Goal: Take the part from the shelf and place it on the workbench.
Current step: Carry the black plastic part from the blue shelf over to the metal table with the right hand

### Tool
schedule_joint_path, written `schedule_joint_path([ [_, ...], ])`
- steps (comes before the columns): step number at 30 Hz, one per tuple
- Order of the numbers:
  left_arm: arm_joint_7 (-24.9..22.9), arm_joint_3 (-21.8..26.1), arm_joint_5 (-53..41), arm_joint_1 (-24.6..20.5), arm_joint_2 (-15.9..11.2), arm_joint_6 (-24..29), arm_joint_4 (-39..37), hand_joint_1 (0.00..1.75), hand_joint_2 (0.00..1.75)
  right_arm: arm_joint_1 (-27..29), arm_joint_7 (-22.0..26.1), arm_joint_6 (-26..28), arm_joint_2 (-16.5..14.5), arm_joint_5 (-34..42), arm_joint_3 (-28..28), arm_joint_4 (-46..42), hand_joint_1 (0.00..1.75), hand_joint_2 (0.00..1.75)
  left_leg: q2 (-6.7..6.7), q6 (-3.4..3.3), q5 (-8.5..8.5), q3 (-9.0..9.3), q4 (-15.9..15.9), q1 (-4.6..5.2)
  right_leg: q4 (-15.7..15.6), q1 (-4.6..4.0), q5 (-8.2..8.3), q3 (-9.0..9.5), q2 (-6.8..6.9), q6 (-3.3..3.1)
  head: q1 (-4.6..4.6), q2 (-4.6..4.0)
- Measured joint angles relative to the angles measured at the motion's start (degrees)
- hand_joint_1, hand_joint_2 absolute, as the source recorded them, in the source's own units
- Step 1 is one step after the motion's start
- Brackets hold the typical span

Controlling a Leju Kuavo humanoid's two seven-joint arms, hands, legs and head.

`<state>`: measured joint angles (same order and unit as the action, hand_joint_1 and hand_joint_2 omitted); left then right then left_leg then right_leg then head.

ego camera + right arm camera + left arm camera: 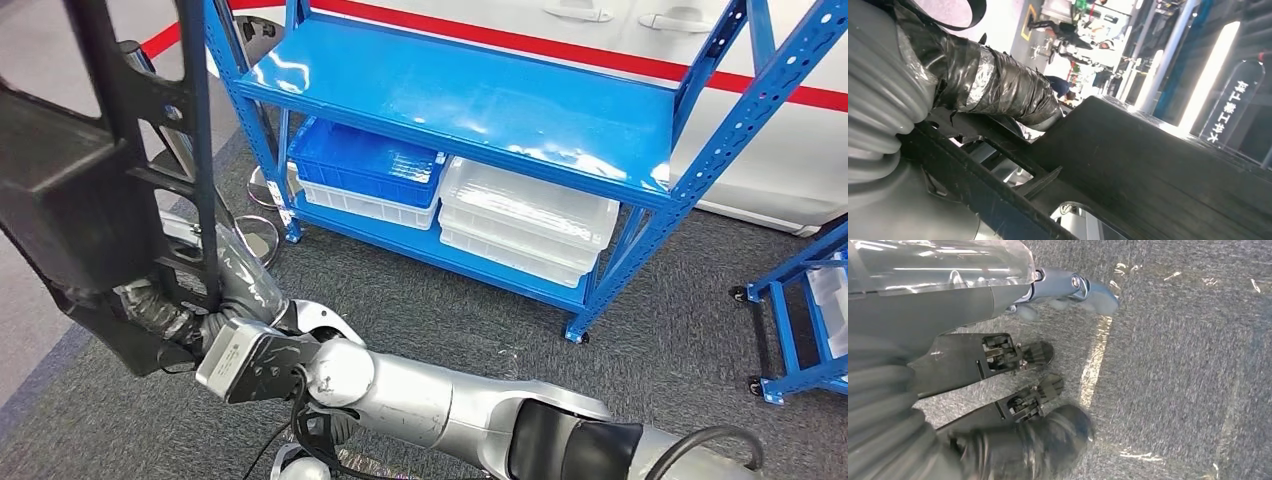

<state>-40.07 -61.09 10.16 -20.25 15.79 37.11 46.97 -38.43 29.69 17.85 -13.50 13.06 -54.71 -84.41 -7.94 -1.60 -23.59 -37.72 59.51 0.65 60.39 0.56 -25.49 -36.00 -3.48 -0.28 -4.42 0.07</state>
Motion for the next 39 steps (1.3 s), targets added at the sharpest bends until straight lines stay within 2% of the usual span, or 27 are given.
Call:
schedule_joint_path([
  [1, 0.0, 0.0, 0.1, 0.0, 0.0, 0.0, 0.0, 0.00, 1.75, 0.0, 0.0, -0.1, 0.0, 0.1, 0.0, 0.0, 1.75, 1.75, -0.03, 0.18, -0.07, -0.13, 0.1, 0.11, -0.2, 0.17, 0.10, 0.09, 0.61, -0.15, -0.01, 0.00],
  [3, 0.0, 0.0, 0.2, 0.0, -0.1, 0.0, 0.0, 0.00, 1.75, -0.1, 0.1, -0.2, -0.1, 0.2, 0.0, 0.0, 1.75, 1.75, 2.16, 0.90, -1.77, -1.29, 2.5, 0.37, -0.5, 0.60, 0.31, 0.27, 2.06, -0.45, 0.53, -0.01],
  [5, 0.0, 0.0, 0.3, -0.1, -0.1, 0.0, 0.0, 0.00, 1.75, -0.1, 0.2, -0.4, -0.2, 0.2, 0.0, 0.0, 1.75, 1.75, 5.59, 2.02, -5.30, -4.18, 8.8, -0.05, -0.6, 0.61, 0.32, 0.32, 3.66, -0.63, 1.09, -0.02],
  [6, 0.0, 0.0, 0.3, -0.1, 0.0, 0.0, -0.1, 0.00, 1.75, 0.0, 0.2, -0.5, -0.2, 0.3, 0.0, 0.0, 1.75, 1.75, 6.58, 2.54, -6.78, -5.78, 12.3, -0.42, -0.6, 0.58, 0.28, 0.29, 4.51, -0.67, 1.11, -0.02],
  [7, 0.0, 0.0, 0.5, -0.1, 0.0, 0.0, -0.1, 0.00, 1.75, 0.0, 0.2, -0.7, -0.1, 0.4, 0.0, 0.1, 1.75, 1.75, 7.14, 2.94, -7.42, -6.79, 14.6, -0.72, -0.6, 0.59, 0.24, 0.25, 5.33, -0.68, 1.12, -0.02],
  [8, 0.0, 0.0, 0.8, -0.1, 0.0, 0.0, -0.1, 0.00, 1.75, 0.1, 0.2, -0.8, -0.1, 0.5, 0.0, 0.1, 1.75, 1.75, 7.47, 3.24, -7.07, -6.85, 14.9, -0.97, -0.6, 0.64, 0.19, 0.23, 6.12, -0.66, 1.13, -0.02],
  [10, 0.0, 0.0, 1.5, -0.1, 0.0, 0.0, -0.2, 0.00, 1.75, 0.1, 0.2, -1.2, -0.1, 0.9, 0.0, 0.1, 1.75, 1.75, 8.41, 3.49, -3.83, -3.67, 9.4, -1.27, -0.6, 0.76, 0.06, 0.35, 7.43, -0.50, 1.13, -0.02],
  [11, 0.0, 0.0, 1.8, -0.2, 0.0, 0.0, -0.2, 0.00, 1.75, 0.1, 0.3, -1.4, -0.2, 1.1, 0.0, 0.1, 1.75, 1.75, 9.72, 3.46, -2.36, -1.42, 5.2, -1.14, -0.6, 0.78, -0.02, 0.47, 7.96, -0.37, 1.13, -0.02],
  [12, 0.0, 0.0, 2.3, -0.4, 0.1, 0.0, -0.2, 0.00, 1.75, 0.0, 0.3, -1.7, -0.2, 1.2, 0.0, 0.0, 1.75, 1.75, 10.85, 3.13, -1.31, 0.42, 1.8, -0.83, -0.7, 0.70, -0.06, 0.57, 8.43, -0.16, 1.14, -0.02],
  [14, 0.0, 0.0, 3.5, -0.9, 0.3, 0.0, -0.4, 0.00, 1.75, 0.0, 0.5, -2.5, -0.3, 1.5, 0.0, 0.0, 1.75, 1.75, 11.99, 2.16, -1.03, 1.72, -1.0, -0.18, -0.8, 0.45, -0.11, 0.70, 9.36, 0.35, 1.11, -0.02],
  [16, 0.0, 0.1, 5.5, -1.6, 0.5, 0.0, -0.8, 0.00, 1.75, -0.1, 0.7, -3.7, -0.7, 2.1, 0.0, 0.1, 1.75, 1.75, 10.74, 1.20, -0.82, 1.67, -1.2, -0.13, -0.9, 0.30, -0.27, 0.88, 10.28, 0.96, 1.07, -0.02],
  [17, 0.0, 0.3, 6.7, -2.0, 0.6, 0.0, -1.0, 0.00, 1.75, -0.1, 0.9, -4.5, -1.0, 2.4, 0.0, 0.2, 1.75, 1.75, 10.07, 0.85, -0.61, 1.83, -1.6, -0.26, -0.6, 0.38, -0.57, 0.89, 9.73, 1.26, 1.06, -0.02],
  [18, 0.0, 0.6, 7.9, -2.5, 0.8, 0.0, -1.4, 0.00, 1.75, -0.4, 1.0, -5.2, -1.4, 2.7, 0.0, 0.4, 1.75, 1.75, 9.46, 0.44, -0.38, 2.03, -1.9, -0.42, 0.3, 0.47, -1.30, 0.53, 8.46, 1.45, 1.02, -0.02],
  [20, 0.0, 1.5, 10.0, -3.8, 1.3, 0.0, -2.3, 0.00, 1.75, -0.8, 1.2, -6.5, -2.1, 3.1, 0.0, 0.8, 1.75, 1.75, 8.20, -0.28, -0.09, 2.26, -2.3, -0.63, 5.9, 0.58, -4.16, -2.01, 5.16, 1.46, 0.97, -0.02],
  [22, 0.1, 2.4, 12.0, -5.2, 1.7, 0.0, -3.5, 0.00, 1.75, -0.9, 1.3, -7.5, -2.4, 3.2, 0.0, 1.3, 1.75, 1.75, 6.64, -0.69, -0.10, 2.19, -2.1, -0.62, 13.2, 0.47, -6.76, -5.72, 3.87, 1.33, 0.96, -0.02],
  [23, 0.1, 2.8, 13.2, -5.8, 1.9, 0.0, -4.1, 0.00, 1.75, -0.9, 1.4, -7.9, -2.5, 3.2, -0.1, 1.6, 1.75, 1.75, 5.72, -0.75, -0.17, 2.16, -1.9, -0.61, 14.9, 0.48, -6.72, -6.79, 3.71, 1.34, 0.96, -0.02],
  [24, 0.1, 3.2, 14.5, -6.5, 2.2, 0.0, -4.7, 0.00, 1.75, -0.9, 1.4, -8.4, -2.8, 3.2, -0.3, 1.9, 1.75, 1.75, 4.78, -0.73, -0.30, 2.12, -1.6, -0.64, 14.6, 0.54, -5.62, -6.91, 3.62, 1.36, 0.96, -0.02],
  [26, 0.1, 4.2, 17.0, -8.0, 2.5, 0.0, -5.9, 0.00, 1.75, -1.1, 1.5, -9.0, -3.6, 3.3, -0.6, 2.5, 1.75, 1.75, 3.04, -0.41, -0.87, 1.94, -0.7, -0.85, 8.8, 0.90, -1.78, -4.68, 2.89, 1.44, 0.96, -0.02],
  [27, 0.1, 4.6, 18.0, -8.9, 2.6, 0.0, -6.5, 0.00, 1.75, -1.2, 1.5, -9.2, -4.0, 3.4, -0.7, 2.7, 1.75, 1.75, 2.28, -0.09, -1.25, 1.55, 0.1, -0.89, 5.7, 1.17, -0.55, -3.24, 1.66, 1.57, 0.98, -0.03],
  [29, 0.1, 5.0, 19.2, -10.4, 2.9, 0.0, -7.3, 0.00, 1.75, -1.5, 1.6, -9.4, -4.5, 3.3, -0.7, 3.0, 1.75, 1.75, 1.08, 0.52, -1.77, 0.52, 1.4, -1.05, 2.4, 1.51, -0.12, -1.82, -0.50, 1.69, 1.03, -0.02],
  [30, 0.1, 5.0, 19.3, -10.9, 2.9, 0.0, -7.6, 0.00, 1.75, -1.6, 1.7, -9.5, -4.7, 3.2, -0.8, 3.1, 1.75, 1.75, 0.56, 0.75, -1.76, 0.07, 1.6, -1.12, 2.4, 1.44, -0.43, -1.72, -0.90, 1.63, 1.04, -0.02],
  [31, 0.2, 5.1, 19.6, -11.1, 3.0, 0.0, -7.8, 0.00, 1.75, -1.6, 1.7, -9.6, -5.0, 3.2, -0.8, 3.2, 1.75, 1.75, 0.08, 0.90, -1.68, -0.16, 1.7, -1.27, 2.3, 1.38, -0.49, -1.78, -0.49, 1.41, 1.05, -0.02],
  [32, 0.6, 5.1, 20.6, -11.2, 3.1, 0.0, -8.1, 0.00, 1.75, -1.6, 1.7, -9.7, -5.2, 3.1, -0.8, 3.3, 1.75, 1.75, 0.05, 1.06, -1.68, -0.30, 1.6, -1.32, 2.2, 1.43, -0.49, -1.71, 0.13, 1.13, 1.03, -0.02],
  [34, 2.0, 5.0, 24.7, -11.9, 3.2, 0.0, -9.1, 0.00, 1.75, -1.6, 1.7, -9.5, -5.5, 2.8, -0.8, 3.4, 1.75, 1.75, 2.52, 1.55, -2.65, -1.32, 3.4, -1.05, 1.9, 1.71, -0.47, -1.47, 1.39, 0.61, 1.37, -0.02],
  [36, 3.5, 4.7, 27.8, -12.7, 3.4, 0.0, -10.0, 0.00, 1.75, -1.5, 1.6, -8.6, -5.7, 2.5, -0.8, 3.5, 1.75, 1.75, 6.11, 2.18, -5.09, -4.20, 9.0, -0.98, 1.7, 1.69, -0.57, -1.25, 2.80, 0.31, 1.74, -0.03],
  [38, 7.5, 4.4, 27.1, -12.2, 3.1, -1.5, -10.9, 0.00, 1.75, -1.1, 1.1, -6.6, -5.1, 1.9, -0.8, 3.5, 1.75, 1.75, 7.39, 2.46, -6.70, -7.53, 15.0, -1.17, 1.7, 1.56, -0.78, -1.09, 4.38, 0.07, 1.76, -0.03],
  [39, 12.0, 4.6, 26.0, -11.0, 2.0, -3.8, -11.7, 0.00, 1.75, -0.6, 0.7, -5.3, -4.1, 1.3, -0.7, 3.3, 1.75, 1.75, 7.55, 2.42, -6.23, -8.11, 15.8, -1.19, 1.6, 1.52, -0.91, -0.90, 5.08, 0.00, 1.78, -0.03],
])
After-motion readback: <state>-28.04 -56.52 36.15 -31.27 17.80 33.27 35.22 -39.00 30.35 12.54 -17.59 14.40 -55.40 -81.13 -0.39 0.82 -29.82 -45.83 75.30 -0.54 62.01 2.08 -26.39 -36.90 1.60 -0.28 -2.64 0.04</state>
